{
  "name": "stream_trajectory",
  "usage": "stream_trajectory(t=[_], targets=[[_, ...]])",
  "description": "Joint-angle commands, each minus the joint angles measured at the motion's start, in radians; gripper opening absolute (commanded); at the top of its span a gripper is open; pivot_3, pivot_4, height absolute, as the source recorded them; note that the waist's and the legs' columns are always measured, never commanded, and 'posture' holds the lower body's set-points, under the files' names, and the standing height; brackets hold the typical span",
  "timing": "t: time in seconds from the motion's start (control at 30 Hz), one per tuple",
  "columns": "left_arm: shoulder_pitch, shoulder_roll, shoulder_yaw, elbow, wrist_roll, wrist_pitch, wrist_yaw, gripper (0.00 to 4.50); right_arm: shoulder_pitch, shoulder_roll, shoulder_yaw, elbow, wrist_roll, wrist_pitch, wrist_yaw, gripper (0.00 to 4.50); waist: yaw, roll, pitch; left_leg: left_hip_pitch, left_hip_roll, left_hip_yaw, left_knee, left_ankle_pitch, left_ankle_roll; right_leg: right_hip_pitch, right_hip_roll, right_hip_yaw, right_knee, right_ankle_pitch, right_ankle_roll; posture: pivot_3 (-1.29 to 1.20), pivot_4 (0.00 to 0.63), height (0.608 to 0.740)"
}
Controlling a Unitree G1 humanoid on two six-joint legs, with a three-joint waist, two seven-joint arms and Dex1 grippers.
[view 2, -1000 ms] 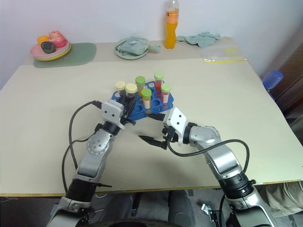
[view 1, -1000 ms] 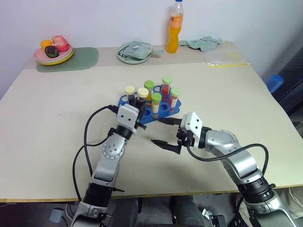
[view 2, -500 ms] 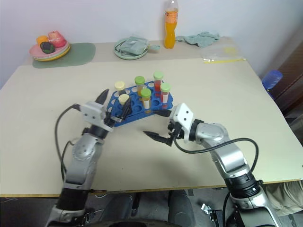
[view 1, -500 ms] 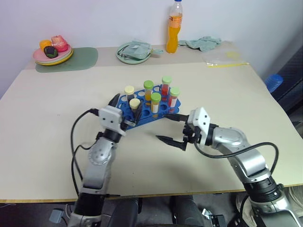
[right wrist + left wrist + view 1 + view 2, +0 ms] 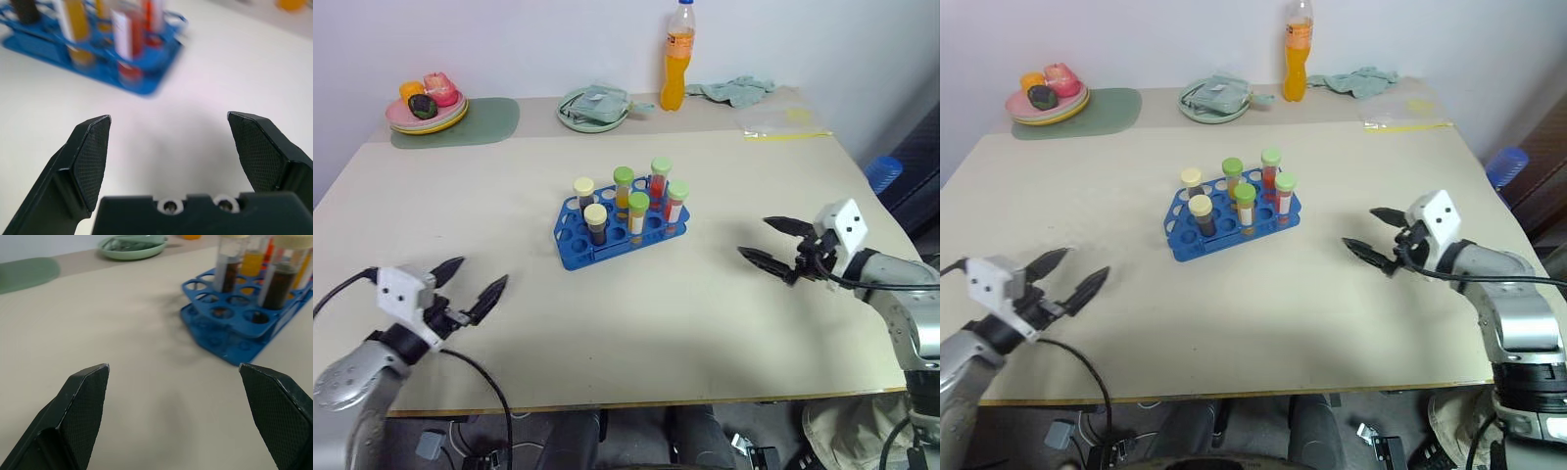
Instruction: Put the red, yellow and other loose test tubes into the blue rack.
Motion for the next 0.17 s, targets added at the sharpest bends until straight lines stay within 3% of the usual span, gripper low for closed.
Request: stream_trajectory(t=[0.03,0.17], targets=[[0.019,0.014,0.041,-0.019,-0.014,0.014,-0.013,4.36,-0.019,-0.008,-0.019,0.022,-0.005,-0.051,0.015,4.23,-0.001,0.0,0.0,0.0,0.0,0.0,0.0,0.0,0.0,0.0,0.0,0.0,0.0,0.0,0.0,0.0,0.15,0.74],[0.049,0.002,0.057,-0.037,-0.007,0.021,0.002,4.36,-0.031,-0.002,0.009,0.042,-0.025,-0.078,0.026,4.23,-0.004,0.0,0.0,0.0,0.0,0.0,-0.001,0.0,0.0,0.0,0.0,0.0,0.0,0.0,0.0,0.0,0.15,0.74]])
